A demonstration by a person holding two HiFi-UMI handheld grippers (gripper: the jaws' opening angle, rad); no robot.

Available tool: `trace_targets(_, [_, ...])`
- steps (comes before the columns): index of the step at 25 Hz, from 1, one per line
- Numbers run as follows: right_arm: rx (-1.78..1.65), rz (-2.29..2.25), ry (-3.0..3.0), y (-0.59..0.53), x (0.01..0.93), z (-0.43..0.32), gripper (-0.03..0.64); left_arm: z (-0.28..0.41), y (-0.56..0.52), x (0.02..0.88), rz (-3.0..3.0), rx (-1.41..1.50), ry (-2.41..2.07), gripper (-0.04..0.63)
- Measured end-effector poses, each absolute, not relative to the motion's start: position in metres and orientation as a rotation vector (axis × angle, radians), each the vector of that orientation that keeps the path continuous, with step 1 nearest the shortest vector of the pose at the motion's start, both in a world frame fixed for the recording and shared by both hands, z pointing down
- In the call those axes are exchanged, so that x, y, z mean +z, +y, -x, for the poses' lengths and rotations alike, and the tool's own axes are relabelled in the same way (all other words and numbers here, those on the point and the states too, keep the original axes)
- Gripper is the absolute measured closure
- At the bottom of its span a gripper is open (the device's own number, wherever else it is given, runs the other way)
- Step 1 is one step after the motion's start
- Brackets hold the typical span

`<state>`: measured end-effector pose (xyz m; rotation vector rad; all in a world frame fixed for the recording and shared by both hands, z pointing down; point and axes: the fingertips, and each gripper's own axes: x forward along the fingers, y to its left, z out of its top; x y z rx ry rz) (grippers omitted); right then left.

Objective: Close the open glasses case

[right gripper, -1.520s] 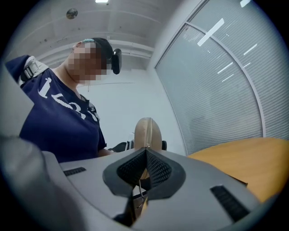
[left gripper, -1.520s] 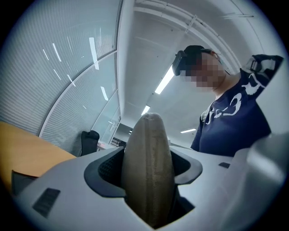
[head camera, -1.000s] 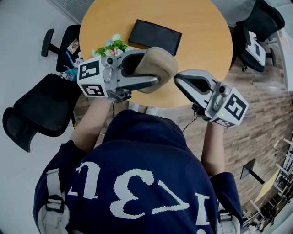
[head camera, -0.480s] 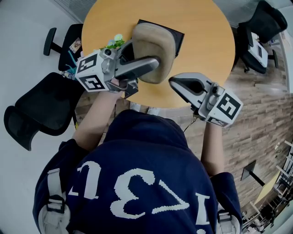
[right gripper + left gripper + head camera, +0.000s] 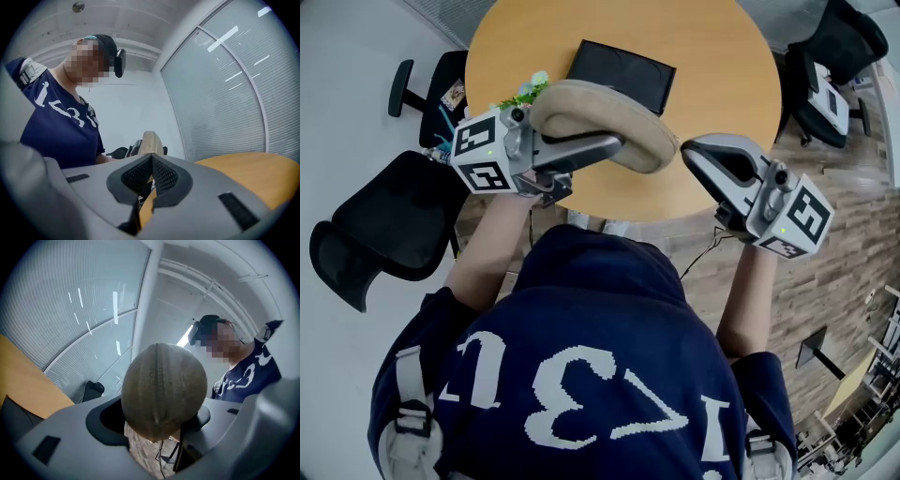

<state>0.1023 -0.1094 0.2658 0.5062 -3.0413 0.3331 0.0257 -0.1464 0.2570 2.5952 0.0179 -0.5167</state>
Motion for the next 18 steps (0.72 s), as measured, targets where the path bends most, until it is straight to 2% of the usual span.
trace_targets(13, [0.306, -0.472, -2.931, -0.102, 0.285, -0.093, 0.595, -0.017, -0.165, 0.268, -2.374, -0.627, 0.017, 0.313])
trace_targets(18, [0.286, -0.449, -2.892, -0.092, 0.304, -0.073, 0.595, -0.005, -0.182, 0.263, -2.222, -0.793, -0.007, 0.311])
